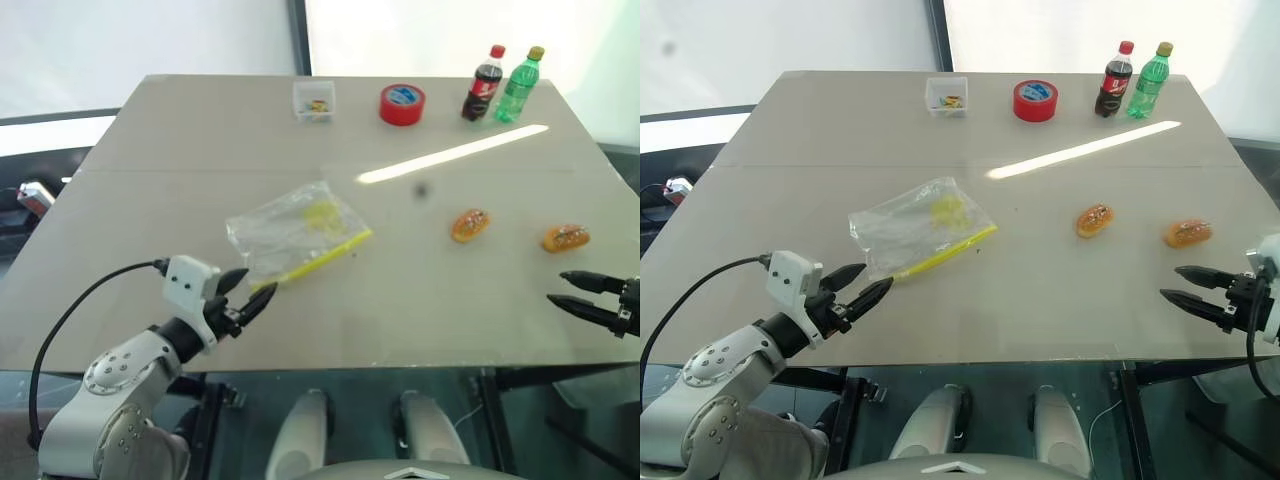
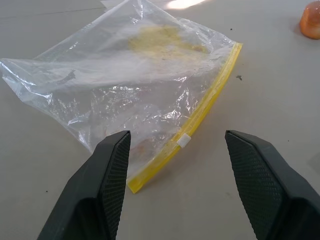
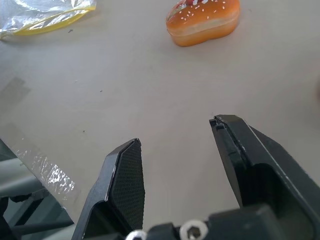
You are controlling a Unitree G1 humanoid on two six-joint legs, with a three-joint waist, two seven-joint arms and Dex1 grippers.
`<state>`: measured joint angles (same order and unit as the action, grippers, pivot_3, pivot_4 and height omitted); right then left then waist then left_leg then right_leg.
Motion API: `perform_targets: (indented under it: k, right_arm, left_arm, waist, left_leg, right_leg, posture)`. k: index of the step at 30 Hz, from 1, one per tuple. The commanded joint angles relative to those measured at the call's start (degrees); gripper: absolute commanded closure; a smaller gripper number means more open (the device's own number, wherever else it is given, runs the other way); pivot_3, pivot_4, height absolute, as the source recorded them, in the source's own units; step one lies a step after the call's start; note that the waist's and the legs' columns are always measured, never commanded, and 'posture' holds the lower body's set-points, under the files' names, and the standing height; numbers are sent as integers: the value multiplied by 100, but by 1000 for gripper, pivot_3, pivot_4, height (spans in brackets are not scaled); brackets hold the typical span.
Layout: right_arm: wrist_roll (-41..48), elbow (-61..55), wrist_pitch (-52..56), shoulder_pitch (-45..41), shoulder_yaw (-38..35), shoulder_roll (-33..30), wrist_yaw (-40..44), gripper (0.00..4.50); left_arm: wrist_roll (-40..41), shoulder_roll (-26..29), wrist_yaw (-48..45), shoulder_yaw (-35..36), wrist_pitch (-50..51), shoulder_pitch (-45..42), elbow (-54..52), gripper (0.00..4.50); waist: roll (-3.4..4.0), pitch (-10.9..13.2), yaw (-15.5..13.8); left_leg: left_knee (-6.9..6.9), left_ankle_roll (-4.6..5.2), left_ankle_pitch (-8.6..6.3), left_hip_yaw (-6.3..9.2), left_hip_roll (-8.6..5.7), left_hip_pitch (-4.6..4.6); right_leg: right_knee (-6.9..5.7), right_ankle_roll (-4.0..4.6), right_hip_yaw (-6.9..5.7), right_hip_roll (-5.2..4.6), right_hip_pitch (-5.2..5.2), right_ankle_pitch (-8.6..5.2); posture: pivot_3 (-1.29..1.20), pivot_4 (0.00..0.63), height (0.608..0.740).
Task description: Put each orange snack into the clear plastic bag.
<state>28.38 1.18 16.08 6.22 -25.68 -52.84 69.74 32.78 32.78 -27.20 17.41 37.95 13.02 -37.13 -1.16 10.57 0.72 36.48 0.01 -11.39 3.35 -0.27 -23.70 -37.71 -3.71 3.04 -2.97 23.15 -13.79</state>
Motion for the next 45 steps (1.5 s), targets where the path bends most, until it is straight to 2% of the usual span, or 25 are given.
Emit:
perform_targets:
  k: [1, 25, 31, 36, 40, 45]
  right_arm:
    - [45, -42, -12, 7, -178, -128, 57, 1956]
    - [84, -18, -98, -85, -80, -59, 62, 1956]
    - [542, -904, 322, -293, 31, 60, -77, 1956]
    - [763, -1681, 560, -702, 286, 197, -425, 1956]
    - [653, -2068, 541, -1122, 679, 270, -645, 1956]
    - [536, -2206, 496, -1480, 1058, 370, -782, 1956]
  left_arm:
    - [-4, -47, -15, 10, -166, 26, -115, 1321]
    - [-55, -92, -91, -30, -317, 9, 64, 1321]
    - [464, -151, 266, 759, 122, -642, 948, 1321]
    - [626, 54, 447, 1079, 667, -1049, 1709, 1321]
    - [756, 107, 396, 860, 1087, -1378, 2123, 1321]
    - [740, -51, 193, 227, 1389, -1849, 2528, 1321]
  waist:
    - [0, 0, 0]
    - [0, 0, 1]
    - [2, -1, 10]
    - [2, -1, 8]
    - [1, -1, 0]
    - [-1, -3, -37]
  left_leg:
    - [0, 0, 0, 0, 0, 0]
    - [0, 0, 0, 0, 0, 0]
    - [0, 0, 0, 2, 2, 1]
    - [0, 0, -1, 4, 2, -2]
    - [0, 0, -1, 5, 1, -3]
    - [0, 0, -1, 14, -3, -7]
  right_leg:
    - [0, 0, 0, 0, 0, 0]
    - [1, -3, 0, 0, 0, -2]
    - [-2, -14, -2, 7, 1, -8]
    - [0, -13, -2, 5, 1, -3]
    - [1, -16, -4, 7, 2, -3]
    - [3, -8, -9, 1, 1, 7]
  posture:
    - [0, 150, 740]
    - [0, 150, 740]
    - [0, 150, 740]
    - [0, 150, 740]
    - [0, 150, 740]
    - [0, 150, 740]
